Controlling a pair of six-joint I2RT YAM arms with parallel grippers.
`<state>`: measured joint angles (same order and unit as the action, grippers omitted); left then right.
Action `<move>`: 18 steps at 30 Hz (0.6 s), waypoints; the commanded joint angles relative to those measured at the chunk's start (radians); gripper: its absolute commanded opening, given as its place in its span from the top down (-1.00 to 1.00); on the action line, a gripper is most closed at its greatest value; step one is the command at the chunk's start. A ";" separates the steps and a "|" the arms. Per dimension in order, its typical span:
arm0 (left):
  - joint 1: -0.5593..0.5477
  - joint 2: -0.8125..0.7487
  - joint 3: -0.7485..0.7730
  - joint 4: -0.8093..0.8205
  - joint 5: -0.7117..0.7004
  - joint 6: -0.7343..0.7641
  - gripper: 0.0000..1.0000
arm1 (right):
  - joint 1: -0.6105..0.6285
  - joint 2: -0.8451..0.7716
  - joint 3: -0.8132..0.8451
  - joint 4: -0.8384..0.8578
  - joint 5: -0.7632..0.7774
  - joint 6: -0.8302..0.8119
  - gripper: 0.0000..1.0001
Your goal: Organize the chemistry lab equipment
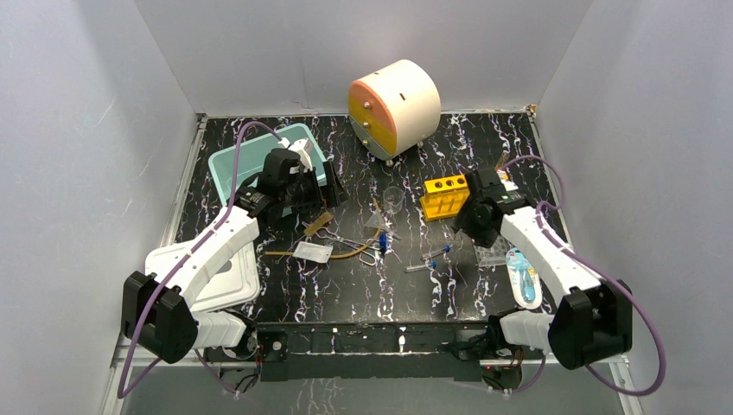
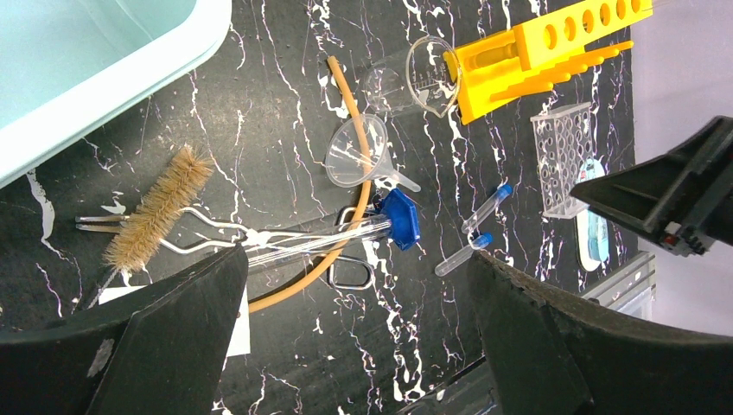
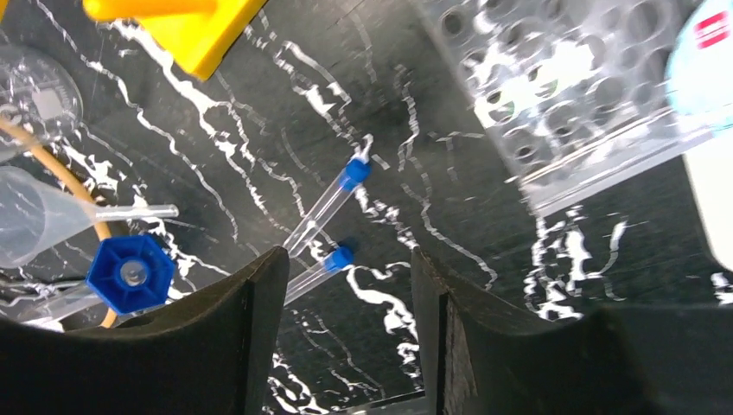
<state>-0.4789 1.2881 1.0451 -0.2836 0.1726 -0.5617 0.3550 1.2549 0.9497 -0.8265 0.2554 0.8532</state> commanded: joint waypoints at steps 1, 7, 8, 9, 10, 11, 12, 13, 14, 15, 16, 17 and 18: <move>0.006 -0.007 0.029 0.009 0.009 0.006 -0.97 | 0.093 0.041 0.031 0.023 0.039 0.221 -0.22; 0.006 -0.013 0.024 -0.002 0.013 0.005 -0.97 | 0.127 0.078 -0.055 0.110 0.058 0.342 -0.05; 0.006 -0.013 0.023 -0.004 0.013 0.005 -0.97 | 0.127 0.093 -0.057 0.121 0.058 0.345 -0.03; 0.007 -0.012 0.023 -0.004 0.013 0.005 -0.97 | 0.128 0.111 -0.056 0.124 0.060 0.351 -0.02; 0.007 -0.011 0.024 -0.005 0.014 0.006 -0.97 | 0.129 0.129 -0.053 0.119 0.064 0.364 0.00; 0.006 -0.008 0.026 -0.005 0.017 0.007 -0.97 | 0.129 0.152 -0.050 0.118 0.067 0.373 0.01; 0.006 -0.006 0.028 -0.006 0.018 0.008 -0.97 | 0.131 0.167 -0.049 0.117 0.072 0.381 0.02; 0.006 -0.001 0.032 -0.006 0.020 0.009 -0.97 | 0.133 0.179 -0.049 0.114 0.080 0.390 0.02; 0.006 0.002 0.034 -0.007 0.023 0.009 -0.97 | 0.133 0.194 -0.051 0.122 0.090 0.391 0.02; 0.007 0.006 0.037 -0.008 0.026 0.010 -0.97 | 0.133 0.207 -0.051 0.129 0.100 0.386 0.01; 0.007 0.010 0.040 -0.007 0.027 0.011 -0.97 | 0.134 0.222 -0.050 0.127 0.110 0.385 0.00; 0.006 0.012 0.042 -0.007 0.028 0.011 -0.97 | 0.133 0.236 -0.048 0.125 0.115 0.387 0.01; 0.006 0.015 0.044 -0.007 0.030 0.012 -0.97 | 0.133 0.251 -0.044 0.122 0.116 0.387 0.01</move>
<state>-0.4789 1.2911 1.0454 -0.2855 0.1810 -0.5613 0.4812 1.4723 0.8993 -0.7162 0.3115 1.2011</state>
